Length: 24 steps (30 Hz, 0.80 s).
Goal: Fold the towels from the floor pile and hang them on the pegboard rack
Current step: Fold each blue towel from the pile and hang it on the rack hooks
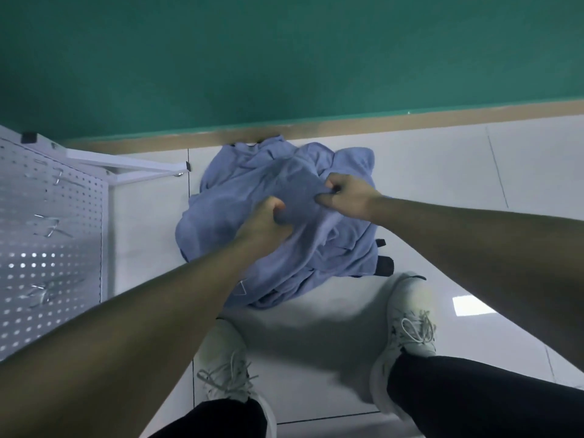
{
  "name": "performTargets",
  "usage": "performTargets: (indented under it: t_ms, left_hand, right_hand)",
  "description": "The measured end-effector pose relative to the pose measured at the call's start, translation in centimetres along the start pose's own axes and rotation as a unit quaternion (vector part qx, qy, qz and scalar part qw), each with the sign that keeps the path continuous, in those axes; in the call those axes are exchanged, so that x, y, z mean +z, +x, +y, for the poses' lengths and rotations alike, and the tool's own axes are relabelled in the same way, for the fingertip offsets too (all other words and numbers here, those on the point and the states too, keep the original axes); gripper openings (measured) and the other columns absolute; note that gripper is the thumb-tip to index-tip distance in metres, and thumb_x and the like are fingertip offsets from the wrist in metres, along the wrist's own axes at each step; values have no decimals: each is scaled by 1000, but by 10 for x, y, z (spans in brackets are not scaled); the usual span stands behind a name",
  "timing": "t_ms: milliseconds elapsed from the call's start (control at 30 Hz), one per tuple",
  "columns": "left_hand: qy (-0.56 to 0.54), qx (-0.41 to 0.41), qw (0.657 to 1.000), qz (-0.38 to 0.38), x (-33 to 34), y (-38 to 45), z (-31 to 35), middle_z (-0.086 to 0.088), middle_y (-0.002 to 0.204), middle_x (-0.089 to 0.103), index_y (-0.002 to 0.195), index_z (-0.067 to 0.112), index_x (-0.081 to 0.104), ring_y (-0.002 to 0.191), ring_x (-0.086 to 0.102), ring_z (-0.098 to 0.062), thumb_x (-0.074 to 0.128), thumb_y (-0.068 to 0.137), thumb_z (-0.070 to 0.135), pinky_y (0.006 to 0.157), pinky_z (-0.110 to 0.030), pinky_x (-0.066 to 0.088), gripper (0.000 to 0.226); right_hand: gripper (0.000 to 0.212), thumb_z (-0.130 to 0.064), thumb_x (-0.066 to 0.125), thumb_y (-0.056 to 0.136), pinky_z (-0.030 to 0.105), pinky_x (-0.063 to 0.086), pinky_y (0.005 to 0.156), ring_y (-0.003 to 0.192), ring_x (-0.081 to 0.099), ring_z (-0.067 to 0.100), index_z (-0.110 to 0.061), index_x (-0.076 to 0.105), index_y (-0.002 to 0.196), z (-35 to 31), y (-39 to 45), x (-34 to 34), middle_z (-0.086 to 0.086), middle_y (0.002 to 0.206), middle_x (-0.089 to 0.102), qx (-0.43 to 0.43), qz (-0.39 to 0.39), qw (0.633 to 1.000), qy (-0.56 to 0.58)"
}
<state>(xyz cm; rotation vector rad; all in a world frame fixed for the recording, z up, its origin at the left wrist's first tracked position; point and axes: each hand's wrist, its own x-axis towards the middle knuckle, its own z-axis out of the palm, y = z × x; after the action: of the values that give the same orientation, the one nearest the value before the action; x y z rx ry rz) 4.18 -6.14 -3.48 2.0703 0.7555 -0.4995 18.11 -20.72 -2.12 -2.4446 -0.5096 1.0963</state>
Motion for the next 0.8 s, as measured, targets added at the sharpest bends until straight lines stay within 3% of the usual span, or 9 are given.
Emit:
performTargets:
  t_ms: [100,233,300,367,467,600,667,800]
  left_hand:
    - [-10,23,1000,6,-14,-12,19,6,115,45,139,19,43,103,46,-13,67,94,22,88,-27,38,51]
    - [-48,64,997,9,-35,-39,54,9,113,48,120,32,30,99,50,-10,68,93,18,80,-19,41,49]
    - [-95,98,991,-2,-44,-59,73,12,102,49,117,29,38,88,50,-3,62,96,9,72,-10,42,37]
    - [-138,123,983,3,-51,-83,87,9,104,53,117,22,46,90,55,-4,58,95,4,73,-7,45,31]
    - [-146,156,977,24,-61,-121,102,10,127,57,140,32,38,103,63,-5,66,84,24,90,-27,54,63]
    - [-195,213,957,18,-74,-167,126,19,126,51,148,45,19,95,63,9,83,81,18,82,-16,52,96]
    - [-187,245,950,45,-76,-187,140,20,120,55,149,46,17,87,63,13,82,81,13,77,-10,50,100]
    - [-243,270,918,158,-75,-217,160,13,138,57,141,42,44,115,61,2,67,90,2,95,-18,50,68]
  right_hand:
    - [27,-38,58,97,23,36,58,71,47,17,-20,47,81,-18,-19,-22,0,76,51,-30,-11,999,17]
    - [30,-35,57,101,11,34,48,65,45,12,-20,42,80,-42,-54,-41,1,75,50,-62,10,996,69]
    - [32,-34,58,100,10,35,51,65,43,10,-23,39,76,-56,-72,-49,-3,73,49,-78,37,991,99]
    - [31,-33,61,98,11,37,54,65,44,8,-24,41,75,-68,-91,-57,-5,73,52,-93,70,985,125]
    - [23,-32,66,93,31,50,74,73,55,13,-22,51,79,-84,-124,-69,1,80,63,-104,108,967,207]
    - [31,-43,78,80,48,52,76,74,54,20,-26,55,70,-108,-173,-85,6,72,55,-96,87,915,382]
    - [29,-43,79,76,58,51,81,78,55,27,-26,57,66,-115,-193,-94,11,73,53,-106,51,877,466]
    - [17,-28,61,99,31,54,74,82,64,27,-11,62,97,-126,-237,-110,20,94,65,-137,1,830,540]
